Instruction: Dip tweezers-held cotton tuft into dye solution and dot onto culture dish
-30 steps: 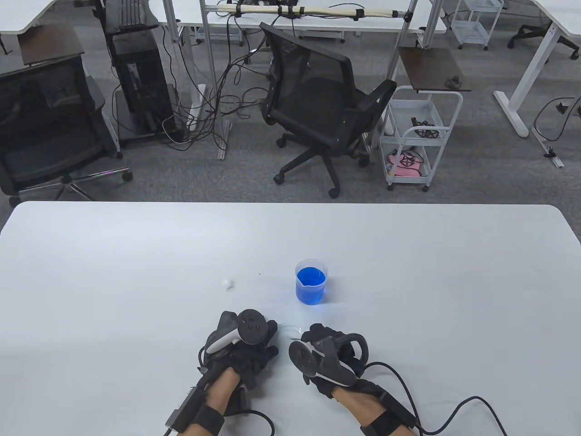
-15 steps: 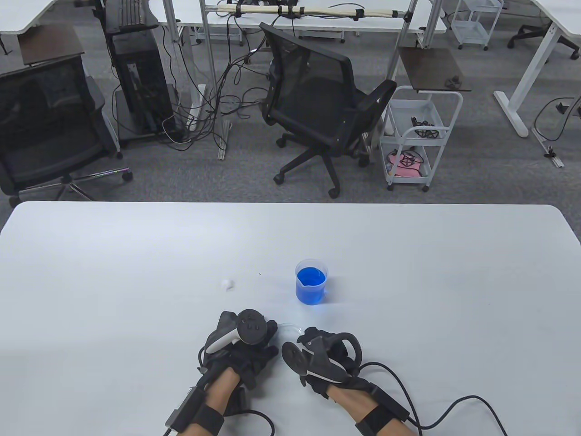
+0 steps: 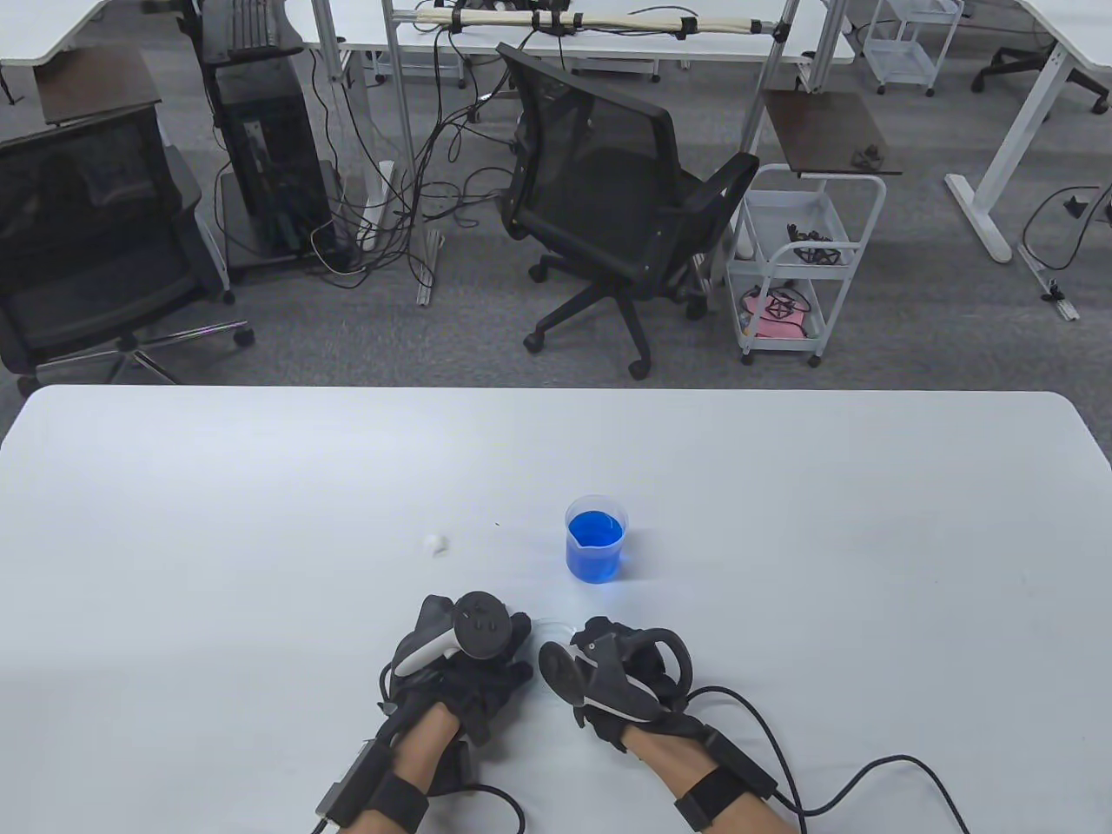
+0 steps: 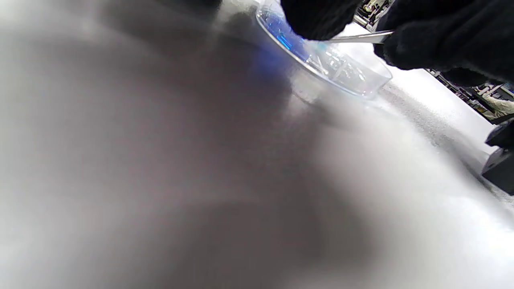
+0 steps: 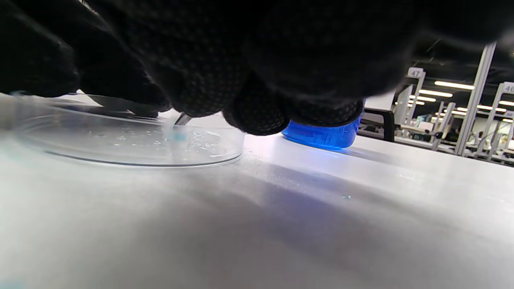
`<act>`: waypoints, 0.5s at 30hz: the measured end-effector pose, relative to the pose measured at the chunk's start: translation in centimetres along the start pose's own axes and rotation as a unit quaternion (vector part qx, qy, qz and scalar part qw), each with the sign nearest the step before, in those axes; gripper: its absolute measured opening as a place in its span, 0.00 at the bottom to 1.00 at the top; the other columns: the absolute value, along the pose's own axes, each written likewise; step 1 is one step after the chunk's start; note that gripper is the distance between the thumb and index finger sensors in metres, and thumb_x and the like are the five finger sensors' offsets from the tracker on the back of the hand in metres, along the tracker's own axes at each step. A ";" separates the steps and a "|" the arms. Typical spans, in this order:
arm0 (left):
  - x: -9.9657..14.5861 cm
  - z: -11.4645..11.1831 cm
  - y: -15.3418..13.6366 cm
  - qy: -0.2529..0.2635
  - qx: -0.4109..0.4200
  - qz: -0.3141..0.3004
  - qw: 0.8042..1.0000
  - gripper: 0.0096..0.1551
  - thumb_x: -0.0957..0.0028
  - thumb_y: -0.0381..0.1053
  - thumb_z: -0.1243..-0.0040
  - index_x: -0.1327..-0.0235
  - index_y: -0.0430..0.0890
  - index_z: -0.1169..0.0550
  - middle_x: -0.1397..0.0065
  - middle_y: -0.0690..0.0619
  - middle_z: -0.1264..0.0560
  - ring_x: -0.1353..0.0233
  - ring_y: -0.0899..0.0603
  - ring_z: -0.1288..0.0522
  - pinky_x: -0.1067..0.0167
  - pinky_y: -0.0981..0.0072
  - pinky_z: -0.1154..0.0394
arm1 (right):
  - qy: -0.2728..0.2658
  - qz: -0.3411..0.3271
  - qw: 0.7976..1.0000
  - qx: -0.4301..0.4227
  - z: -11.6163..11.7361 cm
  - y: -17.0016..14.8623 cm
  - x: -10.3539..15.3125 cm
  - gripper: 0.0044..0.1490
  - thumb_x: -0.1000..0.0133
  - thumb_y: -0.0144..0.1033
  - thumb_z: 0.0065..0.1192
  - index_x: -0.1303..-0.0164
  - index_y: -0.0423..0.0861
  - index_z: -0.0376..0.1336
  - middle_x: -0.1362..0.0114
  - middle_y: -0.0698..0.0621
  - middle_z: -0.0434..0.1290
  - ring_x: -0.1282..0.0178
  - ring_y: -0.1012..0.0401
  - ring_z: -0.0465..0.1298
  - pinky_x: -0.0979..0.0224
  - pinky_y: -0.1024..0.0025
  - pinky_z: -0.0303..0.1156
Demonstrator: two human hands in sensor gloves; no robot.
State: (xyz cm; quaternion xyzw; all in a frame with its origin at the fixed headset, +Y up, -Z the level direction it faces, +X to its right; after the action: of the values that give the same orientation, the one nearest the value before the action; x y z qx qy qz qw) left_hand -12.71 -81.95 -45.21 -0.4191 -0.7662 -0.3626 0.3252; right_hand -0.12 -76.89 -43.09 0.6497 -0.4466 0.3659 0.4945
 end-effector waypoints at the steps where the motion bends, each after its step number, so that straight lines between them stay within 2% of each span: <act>1: 0.0 0.0 0.0 0.000 0.000 0.000 1.000 0.39 0.33 0.53 0.51 0.16 0.45 0.51 0.11 0.35 0.60 0.19 0.24 0.64 0.34 0.19 0.64 | -0.002 0.000 1.000 0.000 -0.1 0.0 0.0 0.24 0.66 0.36 0.77 0.72 0.33 0.86 0.57 0.35 0.85 0.77 0.60 0.82 0.78 0.67 0.82; 10: 0.0 -0.1 0.1 0.000 0.003 -0.003 1.000 0.39 0.33 0.53 0.51 0.16 0.45 0.52 0.11 0.35 0.60 0.19 0.24 0.64 0.34 0.19 0.64 | -0.044 0.035 0.998 -0.023 -2.5 -2.2 -0.1 0.24 0.66 0.36 0.77 0.72 0.33 0.86 0.57 0.34 0.85 0.78 0.60 0.82 0.78 0.67 0.82; 15: 0.0 -0.1 0.1 -0.001 0.003 -0.003 1.000 0.39 0.33 0.53 0.51 0.16 0.45 0.51 0.11 0.35 0.60 0.19 0.24 0.64 0.34 0.19 0.64 | -0.022 0.031 0.999 -0.011 -1.3 -2.1 -0.1 0.24 0.66 0.36 0.77 0.72 0.33 0.86 0.57 0.35 0.85 0.78 0.60 0.82 0.78 0.67 0.82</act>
State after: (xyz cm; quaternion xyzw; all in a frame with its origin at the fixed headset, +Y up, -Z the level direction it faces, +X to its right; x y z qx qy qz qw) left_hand -12.63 -81.98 -45.19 -0.4161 -0.7689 -0.3606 0.3250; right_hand 1.78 -75.32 -43.52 0.6381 -0.4817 0.3619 0.4795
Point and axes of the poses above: the tracker on the back of each hand, its own y axis roughly to the thumb side, its own x axis roughly from the fingertips to the wrist, z = x × y, the point moved 5 cm from there along -x, roughly from the wrist to the fingertips
